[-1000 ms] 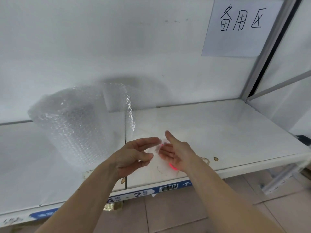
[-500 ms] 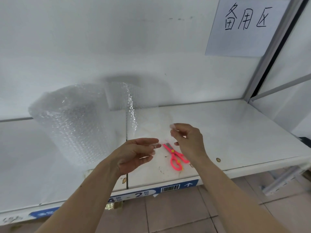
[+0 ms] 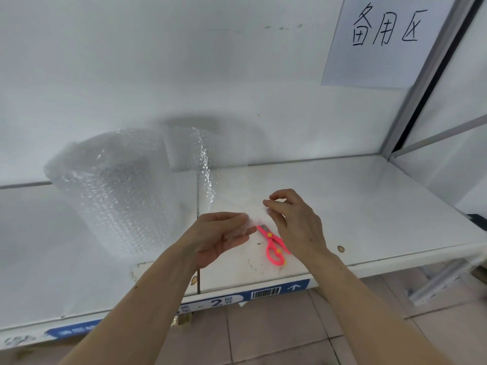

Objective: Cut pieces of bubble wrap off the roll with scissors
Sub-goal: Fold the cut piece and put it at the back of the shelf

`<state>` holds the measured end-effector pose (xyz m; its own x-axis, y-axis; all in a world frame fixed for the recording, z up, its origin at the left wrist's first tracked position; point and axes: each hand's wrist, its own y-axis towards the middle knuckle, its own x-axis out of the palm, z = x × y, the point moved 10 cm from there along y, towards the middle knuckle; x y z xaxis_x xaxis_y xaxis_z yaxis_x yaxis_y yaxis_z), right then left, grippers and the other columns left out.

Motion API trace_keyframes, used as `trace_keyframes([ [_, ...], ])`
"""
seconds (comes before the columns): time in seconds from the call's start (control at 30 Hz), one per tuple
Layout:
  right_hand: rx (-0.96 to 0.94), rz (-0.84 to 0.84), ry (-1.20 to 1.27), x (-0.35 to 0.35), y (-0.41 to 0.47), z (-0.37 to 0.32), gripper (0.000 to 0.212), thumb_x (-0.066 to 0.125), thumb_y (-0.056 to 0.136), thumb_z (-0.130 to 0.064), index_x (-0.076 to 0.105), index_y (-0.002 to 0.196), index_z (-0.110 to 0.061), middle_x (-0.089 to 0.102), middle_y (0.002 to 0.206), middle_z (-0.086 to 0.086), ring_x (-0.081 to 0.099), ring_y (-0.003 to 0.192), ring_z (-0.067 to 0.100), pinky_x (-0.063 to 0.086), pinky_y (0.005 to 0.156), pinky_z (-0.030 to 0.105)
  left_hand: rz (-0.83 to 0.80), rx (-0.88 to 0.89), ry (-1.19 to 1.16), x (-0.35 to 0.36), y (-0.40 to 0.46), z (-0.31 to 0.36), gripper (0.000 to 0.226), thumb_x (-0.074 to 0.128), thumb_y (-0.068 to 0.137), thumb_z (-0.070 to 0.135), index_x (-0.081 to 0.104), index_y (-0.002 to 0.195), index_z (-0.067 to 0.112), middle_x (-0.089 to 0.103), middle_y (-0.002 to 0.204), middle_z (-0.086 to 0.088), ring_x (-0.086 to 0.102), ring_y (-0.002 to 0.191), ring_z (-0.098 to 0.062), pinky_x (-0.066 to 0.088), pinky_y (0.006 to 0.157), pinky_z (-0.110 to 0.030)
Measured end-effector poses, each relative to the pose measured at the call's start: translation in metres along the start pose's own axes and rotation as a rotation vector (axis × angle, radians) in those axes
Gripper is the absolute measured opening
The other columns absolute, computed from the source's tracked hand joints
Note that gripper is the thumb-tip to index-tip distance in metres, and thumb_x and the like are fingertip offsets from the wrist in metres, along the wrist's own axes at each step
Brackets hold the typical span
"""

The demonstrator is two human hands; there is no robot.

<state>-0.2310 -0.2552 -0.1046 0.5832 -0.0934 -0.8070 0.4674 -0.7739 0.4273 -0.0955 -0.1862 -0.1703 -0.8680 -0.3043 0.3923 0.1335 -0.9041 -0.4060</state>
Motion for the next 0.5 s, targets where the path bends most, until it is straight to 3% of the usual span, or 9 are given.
trace_keyframes([
  [0.1, -0.015, -0.039, 0.032, 0.005, -0.001, -0.002, 0.029, 0.061, 0.093, -0.015, 0.07, 0.119, -0.024, 0.054, 0.126, -0.01, 0.059, 0.105, 0.008, 0.041, 0.064, 0.022, 0.014, 0.025, -0.008, -0.004, 0.001, 0.0, 0.022, 0.065, 0.086, -0.004, 0.065, 0.107, -0.009, 0.074, 0.102, -0.022, 0.073, 0.096, -0.028, 0.061, 0.075, -0.028],
  [0.2, 0.235, -0.06, 0.481, 0.008, 0.0, 0.016, 0.043, 0.061, 0.081, -0.005, 0.059, 0.121, -0.023, 0.053, 0.128, -0.008, 0.055, 0.111, 0.01, 0.046, 0.078, 0.022, 0.026, 0.05, 0.01, -0.008, 0.002, 0.002, 0.018, 0.064, 0.086, -0.005, 0.066, 0.104, -0.006, 0.074, 0.102, -0.023, 0.074, 0.094, -0.027, 0.061, 0.071, -0.028],
  [0.3, 0.627, -0.149, 0.931, 0.027, -0.009, 0.032, 0.034, 0.064, 0.088, -0.029, 0.055, 0.119, -0.019, 0.06, 0.125, 0.002, 0.06, 0.109, 0.016, 0.05, 0.085, 0.03, 0.014, 0.067, 0.038, -0.006, 0.002, 0.005, 0.015, 0.063, 0.087, -0.005, 0.066, 0.102, -0.004, 0.072, 0.108, -0.023, 0.072, 0.099, -0.031, 0.062, 0.072, -0.03],
  [0.4, 0.867, -0.32, 1.112, 0.054, -0.024, 0.032, 0.051, 0.067, 0.084, -0.055, 0.061, 0.114, -0.014, 0.069, 0.111, 0.008, 0.069, 0.101, 0.027, 0.057, 0.089, 0.042, -0.011, 0.059, 0.092, -0.001, 0.001, 0.004, 0.011, 0.062, 0.087, -0.006, 0.067, 0.097, -0.002, 0.07, 0.11, -0.024, 0.07, 0.103, -0.035, 0.062, 0.075, -0.034],
  [0.5, 0.87, -0.286, 1.171, 0.056, -0.024, 0.032, 0.041, 0.076, 0.083, -0.039, 0.068, 0.105, -0.006, 0.074, 0.103, 0.013, 0.071, 0.09, 0.027, 0.06, 0.083, 0.039, -0.029, 0.051, 0.125, 0.001, 0.0, 0.003, 0.008, 0.062, 0.089, -0.004, 0.066, 0.096, -0.001, 0.07, 0.106, -0.022, 0.071, 0.101, -0.034, 0.062, 0.076, -0.035],
])
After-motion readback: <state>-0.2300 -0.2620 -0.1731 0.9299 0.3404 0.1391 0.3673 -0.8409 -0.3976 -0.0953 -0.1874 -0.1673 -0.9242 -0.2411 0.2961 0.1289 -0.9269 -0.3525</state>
